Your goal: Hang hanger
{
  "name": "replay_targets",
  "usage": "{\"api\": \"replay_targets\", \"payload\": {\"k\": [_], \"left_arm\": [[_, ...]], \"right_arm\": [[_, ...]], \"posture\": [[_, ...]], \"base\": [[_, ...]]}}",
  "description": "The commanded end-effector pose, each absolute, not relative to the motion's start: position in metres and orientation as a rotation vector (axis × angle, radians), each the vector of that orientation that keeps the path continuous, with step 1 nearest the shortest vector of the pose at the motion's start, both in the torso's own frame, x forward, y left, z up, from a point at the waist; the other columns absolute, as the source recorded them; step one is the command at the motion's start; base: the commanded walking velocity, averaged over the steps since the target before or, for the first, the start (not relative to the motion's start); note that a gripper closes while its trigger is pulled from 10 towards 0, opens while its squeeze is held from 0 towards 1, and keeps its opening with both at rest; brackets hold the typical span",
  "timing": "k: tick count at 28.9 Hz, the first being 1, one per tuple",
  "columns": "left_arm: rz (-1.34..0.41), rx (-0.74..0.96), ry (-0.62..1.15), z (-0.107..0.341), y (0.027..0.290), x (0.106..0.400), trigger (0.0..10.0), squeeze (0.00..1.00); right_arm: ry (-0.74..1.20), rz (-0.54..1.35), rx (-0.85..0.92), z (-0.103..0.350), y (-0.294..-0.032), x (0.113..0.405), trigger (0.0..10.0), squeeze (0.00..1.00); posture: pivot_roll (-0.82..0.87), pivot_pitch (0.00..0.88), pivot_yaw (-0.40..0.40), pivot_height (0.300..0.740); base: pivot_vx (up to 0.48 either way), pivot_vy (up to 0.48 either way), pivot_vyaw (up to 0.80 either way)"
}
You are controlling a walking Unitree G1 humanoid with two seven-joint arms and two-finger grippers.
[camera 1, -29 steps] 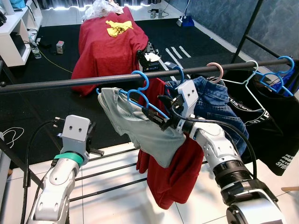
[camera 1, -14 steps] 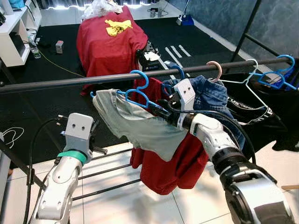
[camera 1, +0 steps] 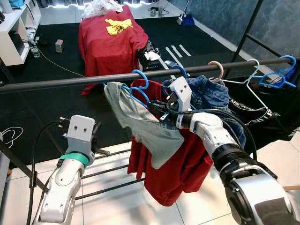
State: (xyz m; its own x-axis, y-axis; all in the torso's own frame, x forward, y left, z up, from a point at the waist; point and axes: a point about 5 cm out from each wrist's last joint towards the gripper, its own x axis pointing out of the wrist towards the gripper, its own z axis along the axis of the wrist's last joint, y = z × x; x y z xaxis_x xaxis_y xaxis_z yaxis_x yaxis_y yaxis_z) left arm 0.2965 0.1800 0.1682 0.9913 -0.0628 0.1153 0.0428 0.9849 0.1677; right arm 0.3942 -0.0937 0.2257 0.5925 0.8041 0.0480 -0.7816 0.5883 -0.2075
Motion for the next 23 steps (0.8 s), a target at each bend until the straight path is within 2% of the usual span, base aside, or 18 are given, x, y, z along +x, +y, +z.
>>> {"api": "replay_targets", "payload": {"k": [1, 2, 3, 7, 12, 14, 19, 23], "left_arm": [[-0.059, 0.169, -0.103, 0.164, 0.178, 0.297, 10.0, 0.0], [-0.059, 0.169, -0.103, 0.164, 0.178, 0.297, 10.0, 0.0], [-0.064, 0.171, -0.105, 0.165, 0.179, 0.297, 10.0, 0.0], [-0.08, 0.182, -0.11, 0.169, 0.183, 0.298, 10.0, 0.0], [-0.113, 0.191, -0.113, 0.172, 0.184, 0.298, 10.0, 0.0], [-0.174, 0.195, -0.116, 0.178, 0.182, 0.298, 10.0, 0.0], [-0.247, 0.185, -0.12, 0.183, 0.177, 0.296, 10.0, 0.0], [-0.274, 0.09, -0.136, 0.192, 0.175, 0.291, 10.0, 0.0]], "right_arm": [[-0.251, 0.936, -0.164, 0.248, -0.093, 0.393, 0.0, 0.0], [-0.251, 0.936, -0.164, 0.248, -0.093, 0.393, 0.0, 0.0], [-0.283, 0.932, -0.156, 0.253, -0.094, 0.39, 10.0, 0.0], [-0.376, 0.946, -0.117, 0.259, -0.099, 0.369, 10.0, 0.0], [-0.403, 0.959, -0.101, 0.257, -0.102, 0.352, 10.0, 0.0], [-0.391, 0.962, -0.113, 0.246, -0.107, 0.335, 10.0, 0.0], [-0.348, 0.946, -0.123, 0.231, -0.113, 0.32, 10.0, 0.0], [-0.276, 0.902, -0.109, 0.211, -0.12, 0.302, 10.0, 0.0]], "posture": [[0.0, 0.106, 0.01, 0.74], [0.0, 0.106, 0.01, 0.74], [0.0, 0.108, 0.011, 0.74], [-0.02, 0.117, 0.021, 0.74], [-0.03, 0.122, 0.027, 0.74], [-0.04, 0.127, 0.033, 0.74], [-0.05, 0.129, 0.039, 0.74], [-0.06, 0.137, 0.052, 0.74]], "base": [[0.0, 0.0, 0.0], [0.0, 0.0, 0.0], [0.0, 0.0, 0.0], [0.0, 0.0, 0.0], [0.0, 0.0, 0.0], [0.0, 0.0, 0.0], [0.0, 0.0, 0.0], [0.0, 0.0, 0.0]]}}
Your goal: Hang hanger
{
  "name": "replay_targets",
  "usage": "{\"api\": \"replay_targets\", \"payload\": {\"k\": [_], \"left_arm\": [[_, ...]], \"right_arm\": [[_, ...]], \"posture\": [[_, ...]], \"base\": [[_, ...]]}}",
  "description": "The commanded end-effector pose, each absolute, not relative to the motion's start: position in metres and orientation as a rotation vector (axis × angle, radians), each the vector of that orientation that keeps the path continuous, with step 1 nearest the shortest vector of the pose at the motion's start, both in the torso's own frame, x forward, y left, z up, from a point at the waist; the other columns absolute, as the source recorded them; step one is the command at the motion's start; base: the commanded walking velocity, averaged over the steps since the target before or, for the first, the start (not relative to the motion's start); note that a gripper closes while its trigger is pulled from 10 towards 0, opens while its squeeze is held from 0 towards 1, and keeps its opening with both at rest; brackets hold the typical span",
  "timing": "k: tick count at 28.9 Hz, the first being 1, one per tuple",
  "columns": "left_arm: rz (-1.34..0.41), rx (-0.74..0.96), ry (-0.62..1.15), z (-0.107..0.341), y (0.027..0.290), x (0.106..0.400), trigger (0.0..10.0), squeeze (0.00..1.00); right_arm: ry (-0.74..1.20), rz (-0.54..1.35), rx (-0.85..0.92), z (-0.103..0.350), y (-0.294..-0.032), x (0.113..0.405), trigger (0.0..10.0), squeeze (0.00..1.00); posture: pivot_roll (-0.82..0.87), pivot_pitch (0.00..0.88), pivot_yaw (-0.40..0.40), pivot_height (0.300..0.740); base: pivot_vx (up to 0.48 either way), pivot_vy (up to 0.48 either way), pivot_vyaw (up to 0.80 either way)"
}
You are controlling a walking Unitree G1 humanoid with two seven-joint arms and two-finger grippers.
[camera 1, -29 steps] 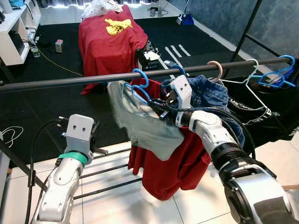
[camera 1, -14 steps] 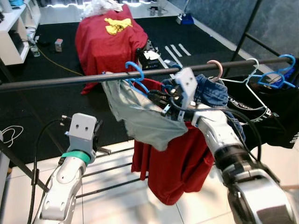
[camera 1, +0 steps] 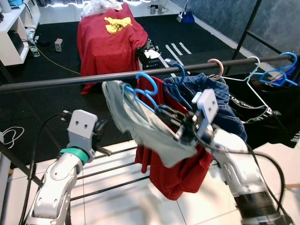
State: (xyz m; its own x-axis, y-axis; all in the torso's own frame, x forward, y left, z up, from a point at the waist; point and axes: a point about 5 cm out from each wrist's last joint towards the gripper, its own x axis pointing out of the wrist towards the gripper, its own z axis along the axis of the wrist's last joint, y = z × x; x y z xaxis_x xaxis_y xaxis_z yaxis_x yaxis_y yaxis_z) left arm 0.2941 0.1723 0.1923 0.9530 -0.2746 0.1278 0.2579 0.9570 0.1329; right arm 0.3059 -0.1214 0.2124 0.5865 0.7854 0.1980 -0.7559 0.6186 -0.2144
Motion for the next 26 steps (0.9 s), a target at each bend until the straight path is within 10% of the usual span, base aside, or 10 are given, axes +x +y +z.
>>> {"api": "replay_targets", "payload": {"k": [1, 2, 3, 17, 18, 19, 26], "left_arm": [[-0.28, 0.075, -0.141, 0.194, 0.175, 0.29, 10.0, 0.0], [-0.28, 0.075, -0.141, 0.194, 0.175, 0.29, 10.0, 0.0], [-0.303, 0.073, -0.145, 0.196, 0.176, 0.287, 10.0, 1.0], [-0.602, -0.018, -0.072, 0.196, 0.158, 0.263, 10.0, 1.0], [-0.581, -0.035, -0.068, 0.194, 0.153, 0.266, 10.0, 0.87], [-0.525, -0.046, -0.06, 0.19, 0.152, 0.272, 10.0, 0.0], [-0.317, 0.018, -0.043, 0.183, 0.167, 0.286, 10.0, 0.0]], "right_arm": [[-0.262, 0.894, -0.105, 0.207, -0.122, 0.299, 10.0, 0.0], [-0.262, 0.894, -0.105, 0.207, -0.122, 0.299, 10.0, 0.0], [-0.244, 0.89, -0.094, 0.203, -0.122, 0.295, 10.0, 0.0], [-0.215, 1.0, -0.061, 0.203, -0.096, 0.282, 10.0, 0.0], [-0.21, 1.021, -0.06, 0.202, -0.092, 0.278, 10.0, 0.0], [-0.202, 1.036, -0.056, 0.202, -0.089, 0.273, 10.0, 0.0], [-0.192, 1.052, -0.052, 0.201, -0.087, 0.264, 10.0, 0.0]], "posture": [[-0.06, 0.138, 0.053, 0.74], [-0.06, 0.138, 0.053, 0.74], [-0.07, 0.141, 0.054, 0.74], [-0.06, 0.138, 0.039, 0.74], [-0.06, 0.135, 0.038, 0.74], [-0.06, 0.135, 0.039, 0.74], [-0.07, 0.131, 0.043, 0.74]], "base": [[0.0, 0.0, 0.0], [0.0, 0.0, 0.0], [0.0, 0.0, 0.0], [0.0, 0.0, 0.0], [0.0, 0.0, 0.0], [0.0, 0.0, 0.0], [0.0, 0.0, 0.0]]}}
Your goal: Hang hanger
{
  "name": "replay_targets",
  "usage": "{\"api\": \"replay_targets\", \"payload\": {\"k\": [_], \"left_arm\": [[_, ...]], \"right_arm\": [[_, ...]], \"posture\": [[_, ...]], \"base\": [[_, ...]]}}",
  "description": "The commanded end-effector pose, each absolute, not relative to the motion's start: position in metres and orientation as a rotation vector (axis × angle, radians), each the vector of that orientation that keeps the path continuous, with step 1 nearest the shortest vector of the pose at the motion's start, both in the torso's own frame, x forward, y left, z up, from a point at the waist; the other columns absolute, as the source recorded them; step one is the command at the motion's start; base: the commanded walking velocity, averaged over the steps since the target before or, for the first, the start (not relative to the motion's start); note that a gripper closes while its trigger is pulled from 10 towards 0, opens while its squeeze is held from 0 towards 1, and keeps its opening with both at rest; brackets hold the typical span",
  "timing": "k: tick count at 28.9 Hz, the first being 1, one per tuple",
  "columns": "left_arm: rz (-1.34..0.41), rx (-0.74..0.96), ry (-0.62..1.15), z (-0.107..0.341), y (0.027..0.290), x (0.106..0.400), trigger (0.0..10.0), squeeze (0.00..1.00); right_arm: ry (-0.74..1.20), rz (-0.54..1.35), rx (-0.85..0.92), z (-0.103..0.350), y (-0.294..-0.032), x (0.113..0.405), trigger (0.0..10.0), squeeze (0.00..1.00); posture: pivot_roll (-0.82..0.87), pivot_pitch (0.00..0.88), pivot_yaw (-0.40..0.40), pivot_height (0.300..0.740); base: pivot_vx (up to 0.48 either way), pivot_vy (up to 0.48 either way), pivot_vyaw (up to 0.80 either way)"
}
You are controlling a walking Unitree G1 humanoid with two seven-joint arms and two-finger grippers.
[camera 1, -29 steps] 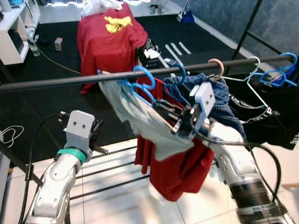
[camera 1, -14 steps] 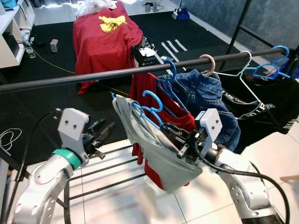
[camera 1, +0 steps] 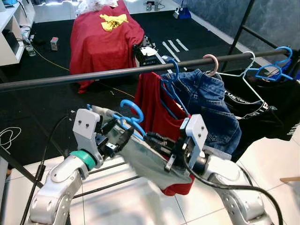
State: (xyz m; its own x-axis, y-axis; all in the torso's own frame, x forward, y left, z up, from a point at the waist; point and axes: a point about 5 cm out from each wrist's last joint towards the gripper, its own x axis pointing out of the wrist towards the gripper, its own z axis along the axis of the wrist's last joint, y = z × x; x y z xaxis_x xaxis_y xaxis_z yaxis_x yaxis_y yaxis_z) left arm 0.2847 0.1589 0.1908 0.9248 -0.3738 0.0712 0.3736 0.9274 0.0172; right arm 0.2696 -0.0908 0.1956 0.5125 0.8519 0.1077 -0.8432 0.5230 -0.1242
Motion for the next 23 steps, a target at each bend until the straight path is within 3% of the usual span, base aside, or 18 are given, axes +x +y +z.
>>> {"api": "replay_targets", "payload": {"k": [1, 6, 11, 12, 13, 14, 23], "left_arm": [[-0.317, 0.018, -0.043, 0.183, 0.167, 0.286, 10.0, 0.0], [-0.159, 0.073, -0.042, 0.185, 0.192, 0.29, 10.0, 0.0], [-0.142, 0.081, -0.041, 0.185, 0.197, 0.289, 10.0, 0.0], [-0.151, 0.075, -0.034, 0.185, 0.199, 0.287, 3.8, 0.0], [-0.151, 0.075, -0.034, 0.185, 0.199, 0.287, 3.8, 0.0], [-0.157, 0.064, -0.028, 0.184, 0.198, 0.286, 0.0, 0.0], [-0.167, 0.07, -0.027, 0.18, 0.195, 0.285, 0.0, 0.0]], "right_arm": [[-0.192, 1.052, -0.052, 0.201, -0.087, 0.264, 10.0, 0.0], [-0.183, 1.056, -0.048, 0.201, -0.09, 0.259, 10.0, 0.0], [-0.179, 1.057, -0.049, 0.2, -0.09, 0.258, 10.0, 0.0], [-0.176, 1.064, -0.046, 0.2, -0.09, 0.257, 10.0, 0.0], [-0.176, 1.064, -0.046, 0.2, -0.09, 0.257, 10.0, 0.0], [-0.174, 1.069, -0.046, 0.2, -0.089, 0.256, 10.0, 0.0], [-0.177, 1.048, -0.051, 0.202, -0.09, 0.259, 10.0, 0.0]], "posture": [[-0.07, 0.131, 0.043, 0.74], [-0.07, 0.126, 0.048, 0.74], [-0.07, 0.126, 0.048, 0.74], [-0.07, 0.126, 0.048, 0.74], [-0.07, 0.126, 0.048, 0.74], [-0.07, 0.123, 0.047, 0.74], [-0.07, 0.115, 0.044, 0.74]], "base": [[0.0, 0.0, 0.0], [0.0, 0.0, 0.0], [0.0, 0.0, 0.0], [0.0, 0.0, 0.0], [0.0, 0.0, 0.0], [0.0, 0.0, 0.0], [0.0, 0.0, 0.0]]}}
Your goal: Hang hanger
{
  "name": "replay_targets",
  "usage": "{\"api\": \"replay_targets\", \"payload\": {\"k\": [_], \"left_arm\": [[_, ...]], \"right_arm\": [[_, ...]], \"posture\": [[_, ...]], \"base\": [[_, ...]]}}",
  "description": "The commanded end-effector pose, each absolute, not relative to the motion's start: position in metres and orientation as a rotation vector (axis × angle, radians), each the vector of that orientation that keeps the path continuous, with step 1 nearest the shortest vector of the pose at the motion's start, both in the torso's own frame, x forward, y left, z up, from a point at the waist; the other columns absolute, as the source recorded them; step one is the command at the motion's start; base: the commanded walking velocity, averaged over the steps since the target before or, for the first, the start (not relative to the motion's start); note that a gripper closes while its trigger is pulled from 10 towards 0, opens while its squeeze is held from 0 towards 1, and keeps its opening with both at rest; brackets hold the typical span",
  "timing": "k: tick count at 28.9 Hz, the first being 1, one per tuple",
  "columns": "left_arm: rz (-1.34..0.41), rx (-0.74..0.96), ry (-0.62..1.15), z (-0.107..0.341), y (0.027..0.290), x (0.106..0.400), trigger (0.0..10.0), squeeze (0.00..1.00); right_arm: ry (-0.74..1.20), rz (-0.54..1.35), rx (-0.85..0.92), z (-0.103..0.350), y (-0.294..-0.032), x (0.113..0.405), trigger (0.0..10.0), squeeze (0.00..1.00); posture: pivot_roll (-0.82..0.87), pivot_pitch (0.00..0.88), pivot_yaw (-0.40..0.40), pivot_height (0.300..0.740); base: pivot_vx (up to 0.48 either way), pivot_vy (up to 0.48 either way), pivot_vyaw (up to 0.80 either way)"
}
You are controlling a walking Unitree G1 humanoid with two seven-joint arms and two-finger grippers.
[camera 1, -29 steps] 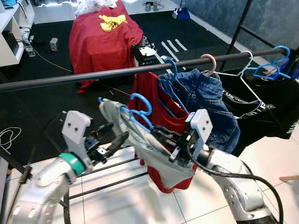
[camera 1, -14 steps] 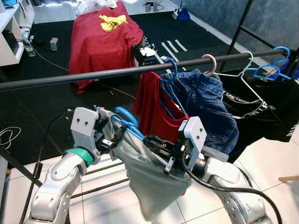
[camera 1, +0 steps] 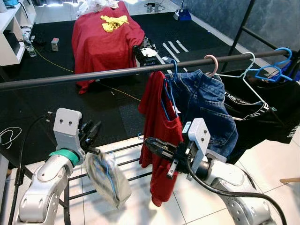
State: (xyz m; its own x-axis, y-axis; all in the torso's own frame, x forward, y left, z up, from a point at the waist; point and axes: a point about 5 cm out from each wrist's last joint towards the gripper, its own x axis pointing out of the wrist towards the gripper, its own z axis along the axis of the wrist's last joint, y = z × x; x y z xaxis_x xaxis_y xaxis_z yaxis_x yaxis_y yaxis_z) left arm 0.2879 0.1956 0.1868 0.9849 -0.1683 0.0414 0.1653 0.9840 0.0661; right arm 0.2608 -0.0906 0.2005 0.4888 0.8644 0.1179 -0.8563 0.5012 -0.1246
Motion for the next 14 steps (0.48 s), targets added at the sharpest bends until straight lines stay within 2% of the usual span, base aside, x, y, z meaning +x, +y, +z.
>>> {"api": "replay_targets", "payload": {"k": [1, 9, 10, 14], "left_arm": [[-0.167, 0.07, -0.027, 0.18, 0.195, 0.285, 0.0, 0.0], [-0.155, 0.068, -0.045, 0.183, 0.192, 0.288, 0.0, 0.0], [-0.142, 0.095, -0.048, 0.181, 0.19, 0.289, 10.0, 0.0], [-0.154, 0.121, -0.053, 0.177, 0.179, 0.289, 10.0, 0.0]], "right_arm": [[-0.177, 1.048, -0.051, 0.202, -0.09, 0.259, 10.0, 0.0], [-0.177, 1.03, -0.045, 0.202, -0.091, 0.261, 10.0, 0.0], [-0.177, 0.982, -0.024, 0.199, -0.09, 0.267, 10.0, 0.0], [-0.175, 0.856, 0.028, 0.189, -0.087, 0.278, 10.0, 0.0]], "posture": [[-0.07, 0.115, 0.044, 0.74], [-0.07, 0.115, 0.043, 0.74], [-0.07, 0.115, 0.043, 0.74], [-0.06, 0.122, 0.046, 0.74]], "base": [[0.0, 0.0, 0.0], [0.0, 0.0, 0.0], [0.0, 0.0, 0.0], [0.0, 0.0, 0.0]]}}
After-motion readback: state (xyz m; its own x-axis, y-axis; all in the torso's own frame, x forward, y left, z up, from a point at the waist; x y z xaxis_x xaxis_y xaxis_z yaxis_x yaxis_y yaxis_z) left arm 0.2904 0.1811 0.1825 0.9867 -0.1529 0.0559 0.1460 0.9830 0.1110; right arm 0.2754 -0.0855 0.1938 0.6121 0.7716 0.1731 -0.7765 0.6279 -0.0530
